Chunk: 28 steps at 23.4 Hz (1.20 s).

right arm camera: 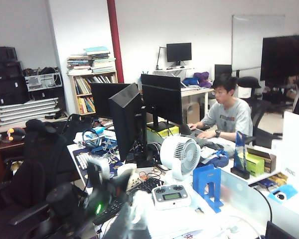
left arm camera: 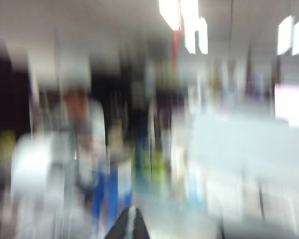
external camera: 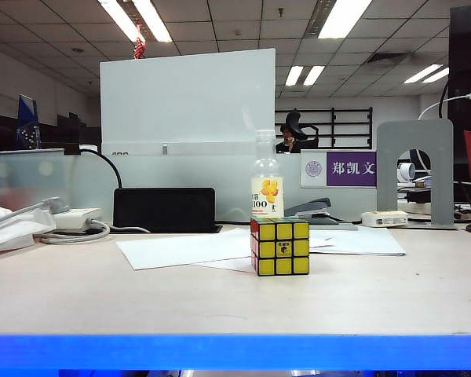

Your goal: Rotate the Rubik's Cube so that the bottom side is facing up.

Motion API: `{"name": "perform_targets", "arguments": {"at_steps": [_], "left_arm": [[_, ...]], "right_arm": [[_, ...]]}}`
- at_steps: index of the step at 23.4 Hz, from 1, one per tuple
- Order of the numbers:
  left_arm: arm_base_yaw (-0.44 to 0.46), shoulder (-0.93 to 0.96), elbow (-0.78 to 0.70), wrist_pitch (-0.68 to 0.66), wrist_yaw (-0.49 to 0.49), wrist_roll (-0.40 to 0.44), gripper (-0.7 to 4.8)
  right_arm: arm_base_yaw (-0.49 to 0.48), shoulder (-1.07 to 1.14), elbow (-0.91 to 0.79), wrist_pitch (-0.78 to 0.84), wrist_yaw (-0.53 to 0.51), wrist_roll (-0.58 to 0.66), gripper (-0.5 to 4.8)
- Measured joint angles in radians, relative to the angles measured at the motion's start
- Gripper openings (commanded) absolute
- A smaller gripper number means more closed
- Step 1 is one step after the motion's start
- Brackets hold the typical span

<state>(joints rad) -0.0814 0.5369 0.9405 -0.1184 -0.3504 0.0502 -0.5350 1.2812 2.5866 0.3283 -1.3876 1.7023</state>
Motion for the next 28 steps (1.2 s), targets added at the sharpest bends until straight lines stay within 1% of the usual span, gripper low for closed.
{"name": "perform_targets", "arguments": {"at_steps": [1, 2, 3, 4, 5, 6, 7, 8, 9, 10, 11, 12, 13, 14, 15, 16, 18, 19, 22, 24, 25, 26, 27, 28], "left_arm": [[0.0, -0.042, -0.007, -0.152, 0.005, -0.055, -0.06], [0.0, -0.087, -0.019, -0.262, 0.018, -0.095, -0.06], [0.0, -0.119, -0.032, -0.33, 0.032, -0.115, -0.06], [0.0, -0.209, -0.071, -0.386, 0.076, -0.123, -0.06], [0.0, -0.257, -0.097, -0.393, 0.095, -0.126, -0.06], [0.0, -0.386, -0.158, -0.407, 0.127, -0.131, -0.06], [0.0, -0.485, -0.196, -0.399, 0.13, -0.133, -0.06], [-0.001, -0.543, -0.229, -0.393, 0.129, -0.136, -0.06], [-0.006, -0.522, -0.225, -0.426, 0.126, -0.141, -0.06], [-0.005, -0.519, -0.215, -0.501, 0.139, -0.148, -0.06], [-0.006, -0.524, -0.217, -0.543, 0.199, -0.17, -0.06], [-0.006, -0.532, -0.225, -0.55, 0.245, -0.191, -0.06], [-0.006, -0.532, -0.227, -0.544, 0.293, -0.249, -0.06], [-0.006, -0.532, -0.223, -0.533, 0.323, -0.283, -0.06], [-0.006, -0.532, -0.222, -0.496, 0.365, -0.322, -0.06], [-0.006, -0.533, -0.222, -0.475, 0.375, -0.343, -0.06], [-0.006, -0.532, -0.222, -0.437, 0.426, -0.36, -0.06], [-0.006, -0.532, -0.222, -0.426, 0.443, -0.36, -0.06], [-0.007, -0.532, -0.222, -0.428, 0.444, -0.362, -0.06], [-0.007, -0.532, -0.222, -0.433, 0.445, -0.362, -0.06], [-0.007, -0.532, -0.222, -0.435, 0.446, -0.362, -0.06], [-0.007, -0.532, -0.222, -0.44, 0.445, -0.362, -0.06], [-0.007, -0.532, -0.222, -0.455, 0.444, -0.36, -0.06], [-0.007, -0.532, -0.222, -0.473, 0.448, -0.358, -0.06]], "right_arm": [[0.0, 0.002, -0.002, -0.005, 0.011, 0.008, -0.09], [0.0, 0.006, -0.002, -0.005, 0.03, 0.014, -0.09], [0.0, 0.009, -0.003, -0.004, 0.042, 0.018, -0.09], [0.0, 0.022, -0.002, 0.025, 0.068, 0.034, -0.09], [0.0, 0.033, 0.0, 0.051, 0.072, 0.043, -0.08], [0.002, 0.056, 0.001, 0.084, 0.073, 0.063, -0.08], [0.005, 0.084, 0.002, 0.093, 0.068, 0.071, -0.09], [0.018, 0.114, 0.002, 0.098, 0.064, 0.073, -0.09], [0.027, 0.163, 0.001, 0.1, 0.069, 0.068, -0.09], [0.026, 0.195, 0.001, 0.101, 0.069, 0.056, -0.09], [0.026, 0.238, -0.006, 0.094, 0.067, 0.032, -0.09], [0.026, 0.275, -0.006, 0.091, 0.07, 0.007, -0.09], [0.025, 0.333, -0.008, 0.08, 0.072, -0.035, -0.09], [0.024, 0.362, -0.009, 0.078, 0.07, -0.058, -0.09], [0.023, 0.408, -0.011, 0.069, 0.066, -0.076, -0.09], [0.019, 0.442, -0.01, 0.074, 0.064, -0.081, -0.09], [-0.031, 0.522, -0.005, 0.097, 0.06, -0.079, -0.09], [-0.088, 0.571, -0.006, 0.101, 0.064, -0.064, -0.09], [-0.207, 0.671, -0.011, 0.106, 0.078, -0.041, -0.09], [-0.306, 0.7, -0.011, 0.108, 0.075, -0.02, -0.09], [-0.389, 0.714, -0.005, 0.12, 0.075, -0.001, -0.09], [-0.442, 0.722, -0.004, 0.126, 0.079, 0.013, -0.08], [-0.525, 0.74, -0.005, 0.126, 0.097, 0.046, -0.08], [-0.565, 0.753, -0.005, 0.134, 0.111, 0.068, -0.06]]}}
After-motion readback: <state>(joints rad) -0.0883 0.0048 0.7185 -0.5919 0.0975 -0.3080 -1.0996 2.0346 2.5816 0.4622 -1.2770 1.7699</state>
